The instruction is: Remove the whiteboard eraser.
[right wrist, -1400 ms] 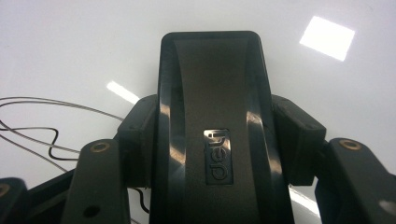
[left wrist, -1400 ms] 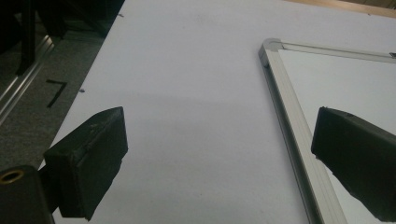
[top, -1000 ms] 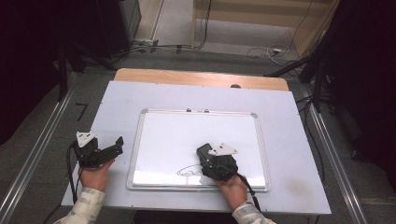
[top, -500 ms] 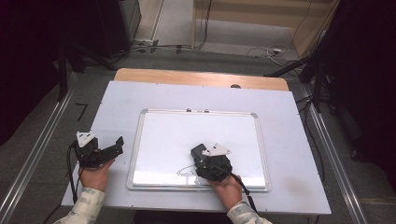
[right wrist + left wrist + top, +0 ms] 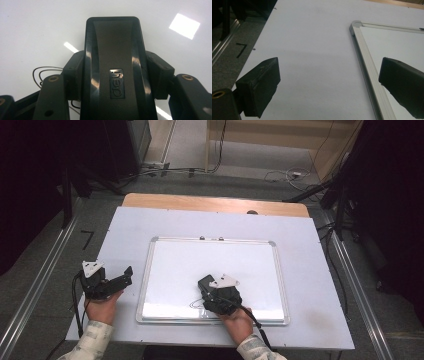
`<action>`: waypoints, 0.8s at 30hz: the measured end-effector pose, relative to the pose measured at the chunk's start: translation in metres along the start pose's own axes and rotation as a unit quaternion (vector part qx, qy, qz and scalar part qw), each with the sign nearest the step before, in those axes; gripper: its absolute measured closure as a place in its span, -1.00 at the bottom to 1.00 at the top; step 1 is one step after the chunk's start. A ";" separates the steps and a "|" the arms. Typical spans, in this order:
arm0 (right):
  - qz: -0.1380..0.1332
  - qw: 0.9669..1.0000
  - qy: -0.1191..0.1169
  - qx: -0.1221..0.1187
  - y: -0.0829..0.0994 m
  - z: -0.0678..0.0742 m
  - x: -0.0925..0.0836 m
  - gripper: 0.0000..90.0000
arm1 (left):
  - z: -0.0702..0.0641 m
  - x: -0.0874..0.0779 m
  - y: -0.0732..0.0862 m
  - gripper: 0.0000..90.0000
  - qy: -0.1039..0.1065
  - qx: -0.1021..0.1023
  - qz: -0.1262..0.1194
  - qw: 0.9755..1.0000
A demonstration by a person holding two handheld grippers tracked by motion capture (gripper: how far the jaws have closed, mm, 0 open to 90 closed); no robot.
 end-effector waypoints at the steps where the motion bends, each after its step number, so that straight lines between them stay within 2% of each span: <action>1: 0.000 1.000 -0.002 -0.001 0.000 0.001 0.001 -0.14 | 0.000 0.000 0.000 -0.91 0.000 0.000 0.000 1.000; 18: 0.002 1.000 -0.006 -0.009 -0.006 0.011 0.008 -0.14 | 0.002 0.000 0.002 -0.91 0.000 -0.001 0.002 1.000; 24: 0.004 1.000 -0.011 -0.014 -0.009 0.017 0.012 -0.14 | 0.010 -0.001 0.001 -0.91 -0.006 -0.013 0.002 1.000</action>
Point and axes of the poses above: each handheld gripper's, and its own axes: x roughly forward along the jaws, y roughly out of its underside, z roughly to its left, the point moved 6 cm from there along x, roughly forward along the jaws, and after that the axes turned 13 degrees about -y, right-handed, at the moved point
